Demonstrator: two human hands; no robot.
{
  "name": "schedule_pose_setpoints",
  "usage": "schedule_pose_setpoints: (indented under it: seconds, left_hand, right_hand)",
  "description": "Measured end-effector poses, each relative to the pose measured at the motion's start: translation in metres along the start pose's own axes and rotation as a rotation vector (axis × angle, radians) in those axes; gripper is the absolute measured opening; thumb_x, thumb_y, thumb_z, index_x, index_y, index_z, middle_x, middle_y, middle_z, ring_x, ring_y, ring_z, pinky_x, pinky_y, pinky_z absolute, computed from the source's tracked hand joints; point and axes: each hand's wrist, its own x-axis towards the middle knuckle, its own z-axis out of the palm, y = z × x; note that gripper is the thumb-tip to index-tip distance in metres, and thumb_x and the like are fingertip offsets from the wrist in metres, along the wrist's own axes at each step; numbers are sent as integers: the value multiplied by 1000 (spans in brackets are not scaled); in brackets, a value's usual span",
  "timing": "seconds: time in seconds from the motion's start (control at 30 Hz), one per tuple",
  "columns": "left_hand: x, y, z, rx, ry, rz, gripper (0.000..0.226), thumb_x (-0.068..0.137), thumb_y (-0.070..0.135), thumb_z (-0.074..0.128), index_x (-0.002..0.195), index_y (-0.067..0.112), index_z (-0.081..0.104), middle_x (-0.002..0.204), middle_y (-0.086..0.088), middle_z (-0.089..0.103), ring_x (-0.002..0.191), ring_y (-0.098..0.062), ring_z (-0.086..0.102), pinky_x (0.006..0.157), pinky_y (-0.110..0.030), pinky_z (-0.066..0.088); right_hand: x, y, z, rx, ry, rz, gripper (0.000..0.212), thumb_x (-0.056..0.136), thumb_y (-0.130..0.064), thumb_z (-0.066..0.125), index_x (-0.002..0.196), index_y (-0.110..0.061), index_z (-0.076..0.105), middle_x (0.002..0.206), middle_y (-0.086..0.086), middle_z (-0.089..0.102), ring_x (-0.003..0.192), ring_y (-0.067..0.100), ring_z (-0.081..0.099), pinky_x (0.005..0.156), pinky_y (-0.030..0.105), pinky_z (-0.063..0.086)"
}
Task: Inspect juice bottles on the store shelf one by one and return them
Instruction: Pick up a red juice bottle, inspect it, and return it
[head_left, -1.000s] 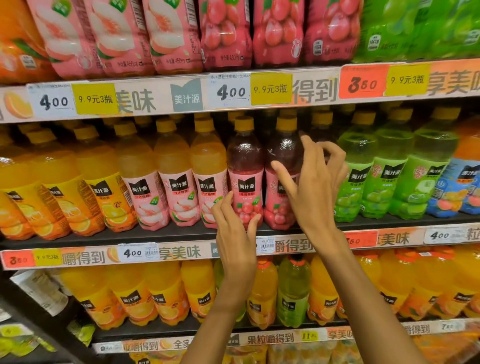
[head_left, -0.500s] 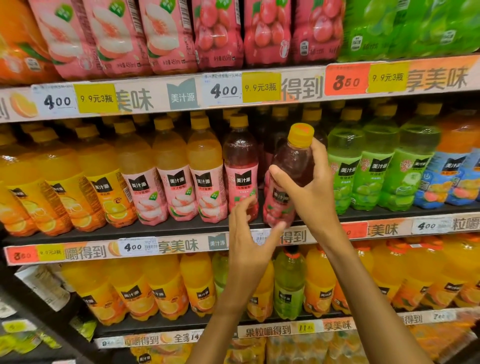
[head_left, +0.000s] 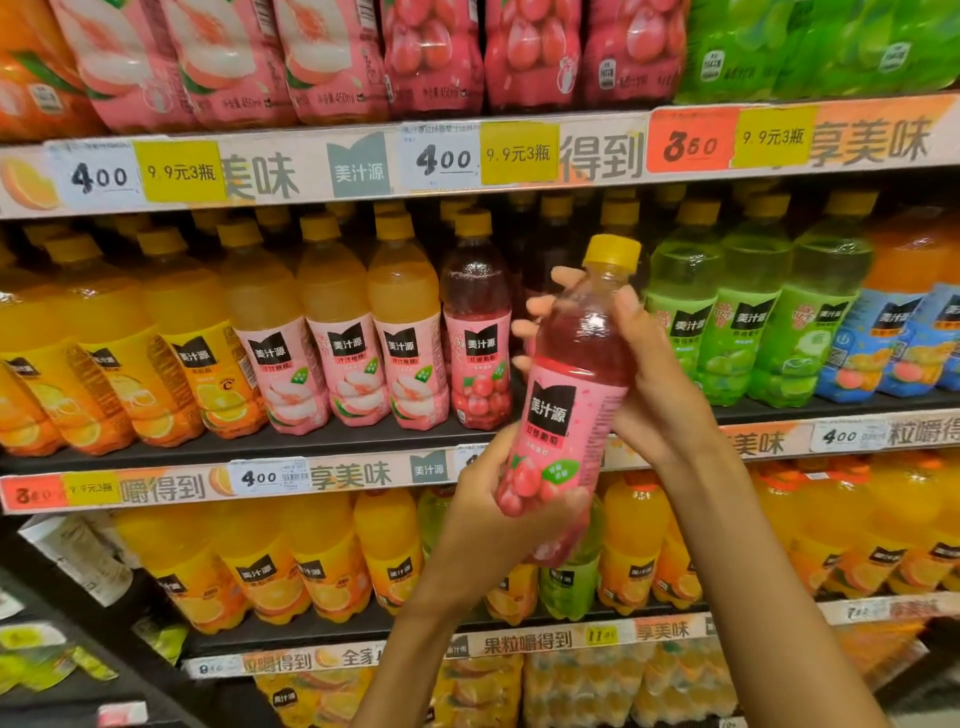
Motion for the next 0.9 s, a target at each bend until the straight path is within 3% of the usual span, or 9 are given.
schedule_pose_setpoints:
  seconds: [0.1,0.23,0.37,0.47,0.57,0.63,0.77,0.83,0.9]
  left_hand:
    - [-9,-1,-2,-138,-100,-125,42,74,36,68,115,29,63,111,-9,69,104,-25,65,85,-35,54]
    - [-11,-4,-5,-117,-51,-143,45,80,41,61,123,28,57,119,-4,67,111,-23,63,91,-36,52]
    - [-9,0,-2,-53,95,-124,33,87,41,56,116,26,58,100,3,73,88,-10,70,71,-18,53]
    - [-9,3,6,-35,159,-157,48,81,57,52,108,19,63,84,-2,73,71,-12,69,62,-21,53]
    - [-12,8,3,-281,67,-269,79,76,69,45,108,0,61,77,-12,68,56,-17,63,51,-24,50]
    - [-14,11,-1,-429,-52,-292,77,81,69,40,110,0,62,81,-16,68,60,-21,65,55,-25,52]
    - [-14,8,-1,-358,-112,-286,73,86,67,31,105,7,66,91,-18,69,73,-24,67,65,-29,54]
    - [-14,7,-3,-250,-48,-274,73,86,69,30,103,10,69,93,-14,72,81,-22,68,72,-30,55]
    - [-15,9,-4,-146,16,-245,67,85,70,30,90,18,72,78,-3,73,74,-15,69,65,-23,54]
  right_hand:
    - [0,9,4,219,-71,98,74,55,-50,88,113,-12,63,100,12,71,92,26,68,83,45,56]
    - [0,10,5,132,95,64,41,77,-36,73,108,-10,64,94,9,70,86,23,66,79,37,55]
    - [-4,11,16,-153,227,-40,23,83,-32,66,101,-17,68,95,4,72,90,17,66,84,34,53]
    - [-7,9,25,-197,219,-37,26,87,-39,63,102,-18,70,96,1,73,90,11,68,77,25,53]
    - [-5,1,24,-33,170,-1,27,94,-38,56,94,-18,74,95,3,74,93,14,69,83,29,53]
    - [-4,-2,25,87,135,59,30,92,-38,55,94,-14,74,94,7,73,95,21,68,88,38,53]
    - [-4,-2,28,160,64,137,39,86,-42,54,101,-7,65,89,11,72,83,24,70,77,38,58]
    - [-4,-4,28,71,129,104,37,86,-40,57,99,-7,66,91,11,70,87,25,67,85,40,54]
    - [-5,-4,27,-52,208,76,31,87,-38,60,96,-9,69,94,13,69,92,26,64,91,42,51]
